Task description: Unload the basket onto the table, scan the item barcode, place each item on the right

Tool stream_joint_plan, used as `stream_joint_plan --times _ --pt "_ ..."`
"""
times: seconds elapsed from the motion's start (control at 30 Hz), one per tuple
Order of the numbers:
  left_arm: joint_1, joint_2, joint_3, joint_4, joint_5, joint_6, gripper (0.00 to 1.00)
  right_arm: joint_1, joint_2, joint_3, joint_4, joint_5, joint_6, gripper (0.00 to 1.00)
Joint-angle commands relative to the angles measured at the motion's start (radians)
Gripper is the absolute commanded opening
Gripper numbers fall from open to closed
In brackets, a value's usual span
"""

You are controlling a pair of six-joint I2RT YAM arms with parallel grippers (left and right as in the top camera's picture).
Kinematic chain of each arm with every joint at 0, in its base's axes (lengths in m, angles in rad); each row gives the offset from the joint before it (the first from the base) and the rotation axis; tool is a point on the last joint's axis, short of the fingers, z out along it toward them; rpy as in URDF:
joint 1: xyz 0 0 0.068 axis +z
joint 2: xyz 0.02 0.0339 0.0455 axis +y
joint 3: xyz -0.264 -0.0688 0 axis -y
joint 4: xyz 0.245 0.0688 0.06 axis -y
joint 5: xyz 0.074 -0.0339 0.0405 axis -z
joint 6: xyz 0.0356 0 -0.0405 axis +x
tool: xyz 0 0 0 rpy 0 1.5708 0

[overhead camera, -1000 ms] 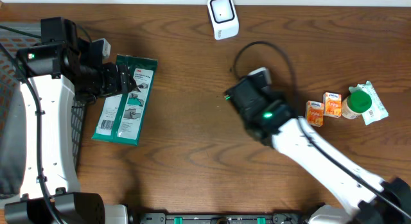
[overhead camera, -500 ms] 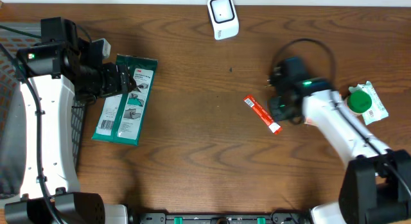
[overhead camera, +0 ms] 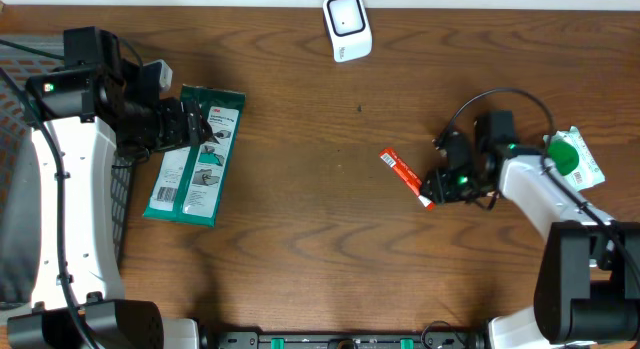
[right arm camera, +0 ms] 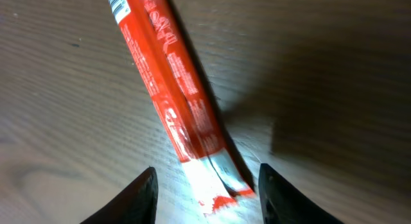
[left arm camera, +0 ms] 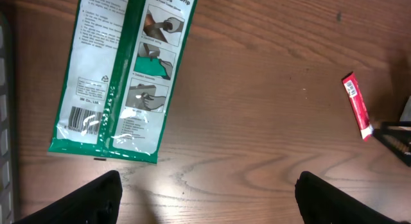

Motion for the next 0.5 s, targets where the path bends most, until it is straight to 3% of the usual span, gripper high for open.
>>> stream_joint_plan --times 0.0,0.1,0.23,0.27,0.47 --pt "0.000 -0.013 0.000 -0.003 0.005 -0.005 0.87 0.035 0.006 -0.085 0.080 0.007 0.055 0.41" --pt "0.000 -0.013 0.000 -0.003 0.005 -0.005 0.87 0.055 0.006 -0.164 0.202 0.019 0.105 0.36" --pt "0.000 -0.013 0.000 -0.003 0.005 -0.005 0.87 0.089 0.005 -0.218 0.309 0.039 0.150 0.05" --pt "0.000 -0.013 0.000 -0.003 0.005 -0.005 0.87 0.095 0.005 -0.210 0.303 0.057 0.163 0.01" --pt "0.000 -0.013 0.000 -0.003 0.005 -0.005 0.87 0.146 -0.035 -0.087 0.151 0.239 0.158 0.01"
